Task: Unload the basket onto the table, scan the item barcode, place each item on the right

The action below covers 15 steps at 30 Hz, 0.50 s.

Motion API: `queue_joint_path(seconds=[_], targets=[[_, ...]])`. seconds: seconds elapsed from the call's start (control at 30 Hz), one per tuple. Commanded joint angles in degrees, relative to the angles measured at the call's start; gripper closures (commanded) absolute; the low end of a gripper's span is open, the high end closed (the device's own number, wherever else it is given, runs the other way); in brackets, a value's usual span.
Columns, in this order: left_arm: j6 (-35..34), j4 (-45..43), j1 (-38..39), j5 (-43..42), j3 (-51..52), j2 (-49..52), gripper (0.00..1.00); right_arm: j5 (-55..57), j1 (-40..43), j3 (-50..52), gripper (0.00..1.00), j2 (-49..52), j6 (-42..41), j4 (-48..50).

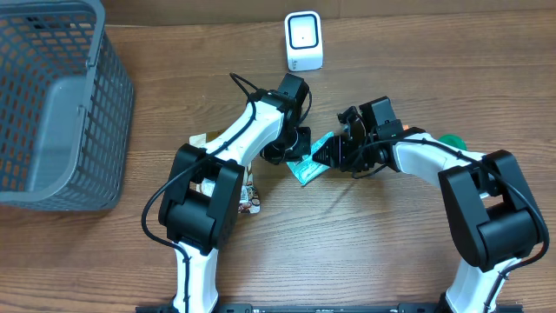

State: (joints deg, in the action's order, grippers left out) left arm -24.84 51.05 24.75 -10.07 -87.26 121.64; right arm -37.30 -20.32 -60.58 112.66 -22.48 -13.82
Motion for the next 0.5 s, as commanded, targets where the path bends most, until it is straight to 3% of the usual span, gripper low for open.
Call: queue_joint_path(seconds=[0.0, 0.07, 0.17, 0.47], targets=[[1.29, -0.13, 0.33, 3.04, 0.98, 3.72, 0.96, 2.1, -0.57, 0.61, 0.52, 0.52, 0.13, 0.94], [1.27, -0.15, 0.35, 3.04, 0.98, 3.72, 0.96, 2.08, -0.57, 0.61, 0.57, 0.52, 0.13, 0.92], [1.27, -0.26, 0.35, 3.04, 0.98, 3.72, 0.96, 2.08, -0.57, 0.61, 0.73, 0.52, 0.13, 0.57], [1.29, -0.33, -0.48, 4.15, 0.72, 3.69, 0.96, 2.08, -0.57, 0.59, 0.89, 0.42, 0.61, -0.85]])
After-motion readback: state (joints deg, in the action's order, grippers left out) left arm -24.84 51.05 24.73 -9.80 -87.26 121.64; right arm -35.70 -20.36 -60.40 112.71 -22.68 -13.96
